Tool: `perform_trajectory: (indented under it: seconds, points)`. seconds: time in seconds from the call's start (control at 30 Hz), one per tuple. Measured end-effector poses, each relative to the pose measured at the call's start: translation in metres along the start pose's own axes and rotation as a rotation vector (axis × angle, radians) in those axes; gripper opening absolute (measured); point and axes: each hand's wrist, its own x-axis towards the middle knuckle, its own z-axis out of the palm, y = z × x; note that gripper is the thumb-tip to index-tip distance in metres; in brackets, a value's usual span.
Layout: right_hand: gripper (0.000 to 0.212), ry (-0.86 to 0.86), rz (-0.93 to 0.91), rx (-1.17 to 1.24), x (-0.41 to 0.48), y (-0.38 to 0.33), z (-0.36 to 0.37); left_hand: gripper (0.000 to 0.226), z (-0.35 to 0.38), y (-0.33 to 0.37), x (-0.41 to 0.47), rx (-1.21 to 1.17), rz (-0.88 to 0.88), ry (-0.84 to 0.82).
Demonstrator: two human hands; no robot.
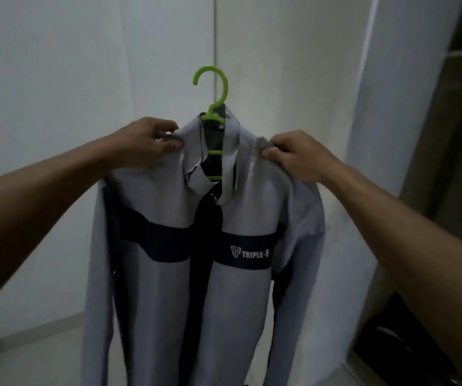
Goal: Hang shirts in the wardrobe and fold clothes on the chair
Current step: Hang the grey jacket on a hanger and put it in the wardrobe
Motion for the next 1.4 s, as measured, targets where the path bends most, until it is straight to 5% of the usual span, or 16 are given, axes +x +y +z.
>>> perform_trajectory:
  seconds: [0.23,0.63,0.8,1.07,1.23,1.4]
  points:
    - [0.04,0.178,0.172,-0.108,-0.066,0.013,-0.043,0.037,0.037,0.036,0.025,-0.156,0.117,-0.026]
    - [0.033,0.196,0.576,-0.277,-0.193,0.033,-0.146,0.015,0.143,0.169,0.079,-0.444,0.419,-0.199]
    - [0.031,0.265,0.714,-0.303,-0.24,0.052,-0.19,0.026,0.189,0.24,0.095,-0.622,0.454,-0.241]
    - [0.019,0.259,0.809,-0.33,-0.308,0.102,-0.263,0.017,0.261,0.352,0.123,-0.65,0.549,-0.253]
    - [0.046,0.2,0.879,-0.351,-0.342,0.145,-0.309,0.013,0.289,0.416,0.145,-0.661,0.645,-0.272]
    - [0.044,0.224,0.85,-0.41,-0.35,0.181,-0.333,0.014,0.315,0.456,0.176,-0.655,0.674,-0.298]
